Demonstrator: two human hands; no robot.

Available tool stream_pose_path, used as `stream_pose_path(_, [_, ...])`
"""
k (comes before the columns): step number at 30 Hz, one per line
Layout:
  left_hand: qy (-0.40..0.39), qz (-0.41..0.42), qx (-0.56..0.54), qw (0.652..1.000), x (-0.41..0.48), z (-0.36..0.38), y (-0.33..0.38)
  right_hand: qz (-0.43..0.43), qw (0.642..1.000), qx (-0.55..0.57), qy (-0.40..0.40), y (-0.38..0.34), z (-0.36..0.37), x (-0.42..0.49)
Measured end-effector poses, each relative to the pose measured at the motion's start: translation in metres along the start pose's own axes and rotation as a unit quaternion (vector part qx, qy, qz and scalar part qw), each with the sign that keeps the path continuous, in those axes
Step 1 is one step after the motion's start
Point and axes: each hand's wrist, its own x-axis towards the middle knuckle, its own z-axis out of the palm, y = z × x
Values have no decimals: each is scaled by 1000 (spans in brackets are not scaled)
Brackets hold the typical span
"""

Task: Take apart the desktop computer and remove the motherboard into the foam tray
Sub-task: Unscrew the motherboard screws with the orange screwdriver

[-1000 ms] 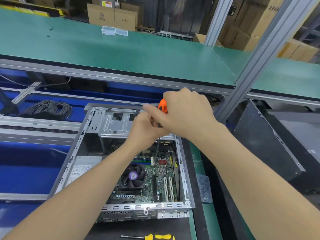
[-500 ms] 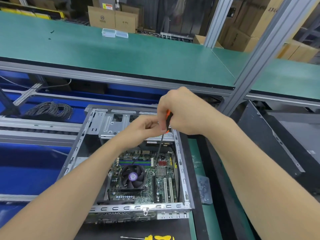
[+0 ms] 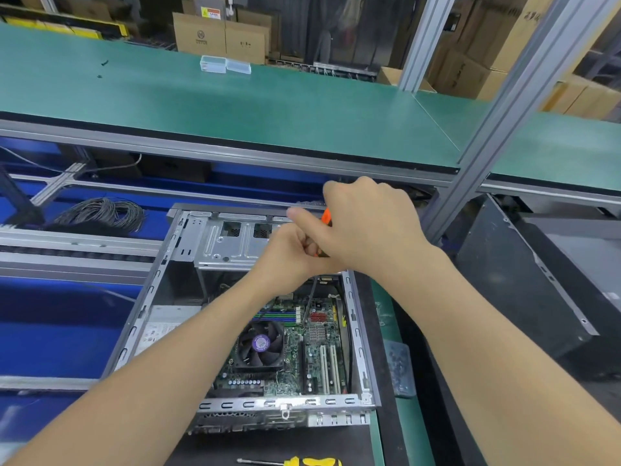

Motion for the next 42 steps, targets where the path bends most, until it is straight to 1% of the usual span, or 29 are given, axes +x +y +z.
stream_pose_path(1, [20, -7, 3, 1000, 1, 3, -3, 21, 1000, 9, -8, -2, 0, 1])
stream_pose_path(3, [41, -12, 8, 999, 0, 7, -4, 27, 998, 47, -43, -1, 4, 5])
stream_pose_path(6, [26, 16, 14, 999, -1, 6, 0, -25, 987, 132, -90, 5, 6, 8])
stream_pose_path(9, [-18, 48, -1, 999, -7, -3, 3, -80, 975, 182, -104, 11, -7, 4])
stream_pose_path(12, [-84, 64, -28, 994, -10, -16, 4, -132, 969, 162, -130, 17, -17, 4])
stream_pose_path(14, [-130, 66, -35, 989, -11, -22, 6, -134, 967, 154, -156, 15, -18, 4])
stream_pose_path(16, [-163, 40, -43, 985, -11, -27, 8, -127, 965, 161, -164, 11, -14, 4])
stream_pose_path(19, [-175, 8, -26, 984, -9, -31, 5, -124, 958, 213, -148, 10, -8, 2])
stream_pose_path(22, [-136, 4, 3, 991, -5, -29, 2, -125, 949, 264, -120, 10, -5, 1])
stream_pose_path(24, [-100, 18, 1, 995, -4, -24, 0, -116, 955, 262, -75, 8, 2, -2])
stream_pose_path(25, [-80, 23, -5, 997, -4, -21, 0, -106, 966, 230, -43, 6, 6, -3])
stream_pose_path(27, [-29, 21, -9, 999, -3, -14, 0, -63, 992, 105, 36, 2, 14, -7])
stream_pose_path(28, [-5, 17, 3, 1000, -2, -10, 0, -27, 996, 51, 69, 0, 15, -8])
stream_pose_path(29, [17, 13, 23, 1000, -1, -6, 1, 5, 996, 25, 83, -2, 14, -8])
stream_pose_path(31, [44, 9, 61, 997, 0, 2, 1, 39, 997, 25, 58, -4, 12, -4])
stream_pose_path(32, [48, 13, 66, 997, 0, 4, 0, 38, 998, 37, 31, -4, 11, -1])
stream_pose_path(34, [38, 24, 44, 998, -1, 5, 0, 8, 997, 77, -22, 0, 9, 3])
stream_pose_path(37, [-16, 53, 5, 998, -6, -3, 0, -60, 984, 149, -71, 9, -3, 2])
stream_pose_path(40, [-81, 70, -11, 994, -10, -15, 3, -106, 975, 155, -118, 19, -13, 1])
stream_pose_path(42, [-120, 71, -26, 990, -11, -21, 3, -120, 971, 151, -142, 18, -15, 0])
